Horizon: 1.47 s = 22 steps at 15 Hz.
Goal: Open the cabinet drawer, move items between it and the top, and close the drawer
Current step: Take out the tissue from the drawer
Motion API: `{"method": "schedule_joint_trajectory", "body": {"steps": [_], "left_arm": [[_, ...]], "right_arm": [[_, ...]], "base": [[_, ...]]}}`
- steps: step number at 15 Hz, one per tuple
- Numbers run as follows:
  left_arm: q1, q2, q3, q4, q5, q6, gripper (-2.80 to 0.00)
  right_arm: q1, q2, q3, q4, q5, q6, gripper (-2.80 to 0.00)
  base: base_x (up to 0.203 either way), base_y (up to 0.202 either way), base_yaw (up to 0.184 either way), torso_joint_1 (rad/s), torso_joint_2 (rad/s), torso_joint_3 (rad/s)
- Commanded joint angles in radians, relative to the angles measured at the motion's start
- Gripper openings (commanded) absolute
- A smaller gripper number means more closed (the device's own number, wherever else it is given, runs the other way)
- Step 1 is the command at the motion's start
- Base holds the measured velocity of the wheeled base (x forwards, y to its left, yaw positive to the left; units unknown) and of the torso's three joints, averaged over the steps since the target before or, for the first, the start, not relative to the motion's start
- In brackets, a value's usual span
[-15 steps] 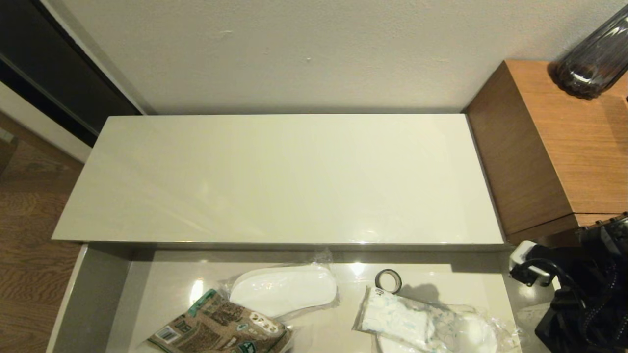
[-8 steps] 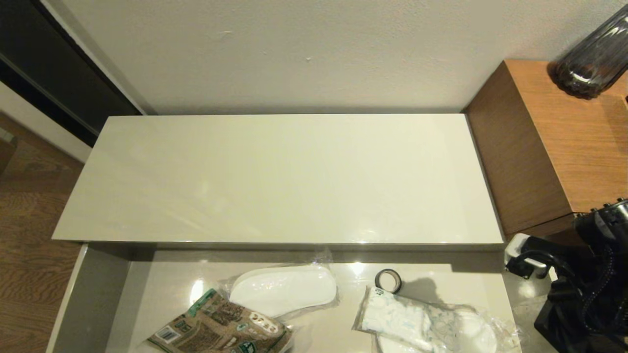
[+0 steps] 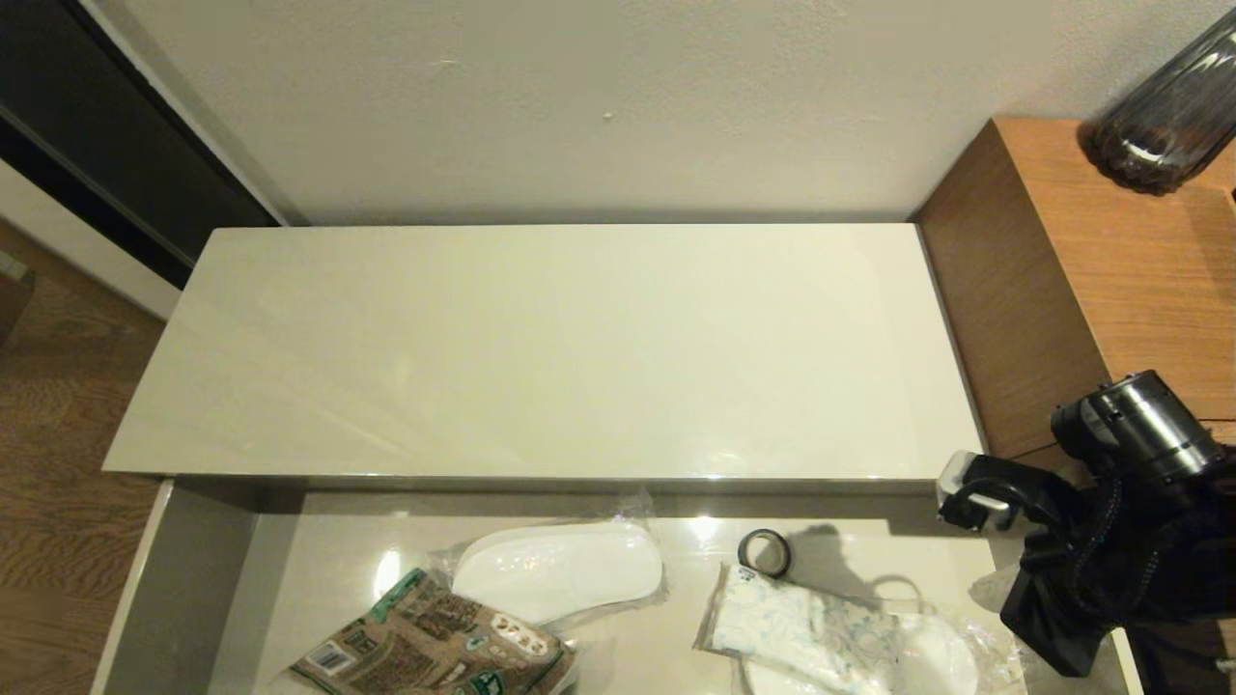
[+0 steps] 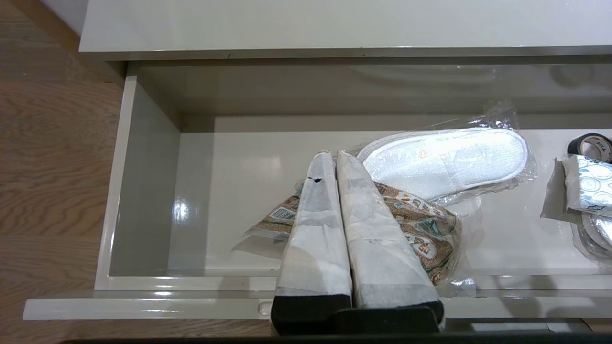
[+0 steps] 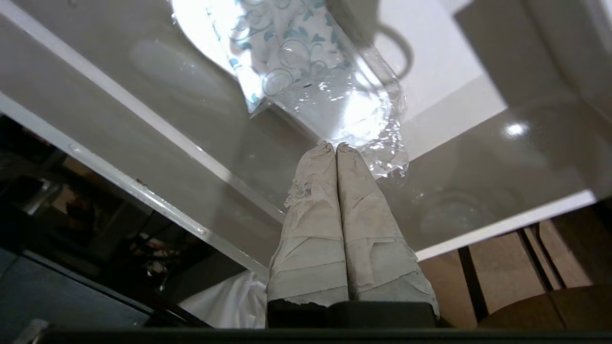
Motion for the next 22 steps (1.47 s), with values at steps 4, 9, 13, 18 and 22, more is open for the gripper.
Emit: {"method": "schedule_joint_trajectory", "body": {"steps": [4,9,13,18,22], "left_arm": [[-0.001,0.002,0.000,0.000,0.000,0.000,-2.80],[-0.001,0.002,0.000,0.000,0.000,0.000,-2.80],[-0.001,0.002,0.000,0.000,0.000,0.000,-2.80],[-0.001,0.002,0.000,0.000,0.000,0.000,-2.80],[-0.001,0.002,0.000,0.000,0.000,0.000,-2.80]], "right_arm": [[0.051,0.034,0.036,-0.008,0.000,-0.010,-2.80],[0.086,0.054,0.052,-0.033,0.000,-0.012,0.00],[0.117,0.083,0.118,-0.064,-0.001,-0.008,0.00],[0.153,0.202,0.189,-0.239,-0.009,0.001,0.00],[0.178,0.396,0.201,-0.532,-0.011,0.010,0.00]], "base": [[0.000,0.000,0.000,0.000,0.00,0.000],[0.000,0.000,0.000,0.000,0.00,0.000],[0.000,0.000,0.000,0.000,0.00,0.000],[0.000,0.000,0.000,0.000,0.00,0.000],[0.000,0.000,0.000,0.000,0.00,0.000]]}}
